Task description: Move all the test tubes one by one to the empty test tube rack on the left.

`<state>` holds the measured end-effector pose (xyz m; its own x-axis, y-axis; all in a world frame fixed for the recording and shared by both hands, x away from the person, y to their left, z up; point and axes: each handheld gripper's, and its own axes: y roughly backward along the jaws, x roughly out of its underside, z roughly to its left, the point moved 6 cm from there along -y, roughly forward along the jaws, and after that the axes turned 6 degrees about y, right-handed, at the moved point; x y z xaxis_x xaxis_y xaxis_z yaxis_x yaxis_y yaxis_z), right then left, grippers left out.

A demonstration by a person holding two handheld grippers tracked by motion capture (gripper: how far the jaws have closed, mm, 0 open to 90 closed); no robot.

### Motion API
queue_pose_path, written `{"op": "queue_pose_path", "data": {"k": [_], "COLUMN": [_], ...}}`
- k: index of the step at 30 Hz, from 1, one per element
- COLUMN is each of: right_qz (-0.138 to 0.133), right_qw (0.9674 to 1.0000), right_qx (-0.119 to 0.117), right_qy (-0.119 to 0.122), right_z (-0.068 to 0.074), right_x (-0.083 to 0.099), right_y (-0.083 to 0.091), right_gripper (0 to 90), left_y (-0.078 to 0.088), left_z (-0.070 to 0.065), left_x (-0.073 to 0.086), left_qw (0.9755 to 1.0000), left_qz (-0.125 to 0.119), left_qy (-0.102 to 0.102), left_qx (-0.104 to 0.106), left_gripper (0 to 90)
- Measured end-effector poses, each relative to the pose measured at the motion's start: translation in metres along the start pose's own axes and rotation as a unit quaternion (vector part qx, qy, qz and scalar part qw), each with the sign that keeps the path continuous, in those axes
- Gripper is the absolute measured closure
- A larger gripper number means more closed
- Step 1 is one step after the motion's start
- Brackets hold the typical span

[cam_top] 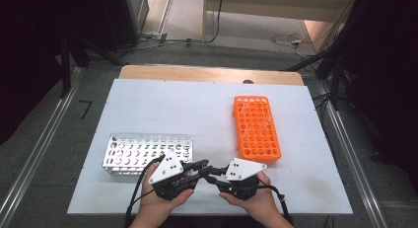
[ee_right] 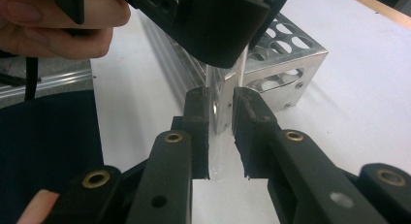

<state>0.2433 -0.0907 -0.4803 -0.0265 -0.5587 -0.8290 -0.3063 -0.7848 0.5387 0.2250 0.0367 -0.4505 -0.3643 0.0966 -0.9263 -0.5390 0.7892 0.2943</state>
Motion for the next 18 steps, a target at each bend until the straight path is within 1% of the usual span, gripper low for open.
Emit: {"op": "queue_pose_path", "data": {"k": [6, 8, 14, 18], "right_qz": [-0.004, -0.007, -0.026, -0.038], "right_qw": [1.0, 1.0, 0.9996, 0.9988], "right_qx": [-0.003, -0.003, -0.002, 0.009], "right_qy": [-0.002, -0.003, -0.012, -0.028], "right_z": [0.0, 0.0, -0.004, -0.012], "right_x": [0.0, 0.0, -0.002, -0.001], "right_y": [0.0, 0.001, 0.006, 0.013], "right_gripper": [73.9, 73.3, 59.2, 50.8], "left_y": [0.001, 0.001, 0.004, 0.006], "left_z": [0.001, 0.001, 0.008, 0.011], "left_x": [-0.001, -0.002, -0.007, -0.01], "left_qw": [1.0, 0.9999, 0.9999, 0.9999], "left_qz": [0.0, -0.003, -0.005, -0.006], "left_qy": [0.001, 0.005, 0.009, 0.007], "left_qx": [0.006, 0.009, -0.004, -0.009], "left_gripper": [75.8, 75.9, 75.9, 76.0]}}
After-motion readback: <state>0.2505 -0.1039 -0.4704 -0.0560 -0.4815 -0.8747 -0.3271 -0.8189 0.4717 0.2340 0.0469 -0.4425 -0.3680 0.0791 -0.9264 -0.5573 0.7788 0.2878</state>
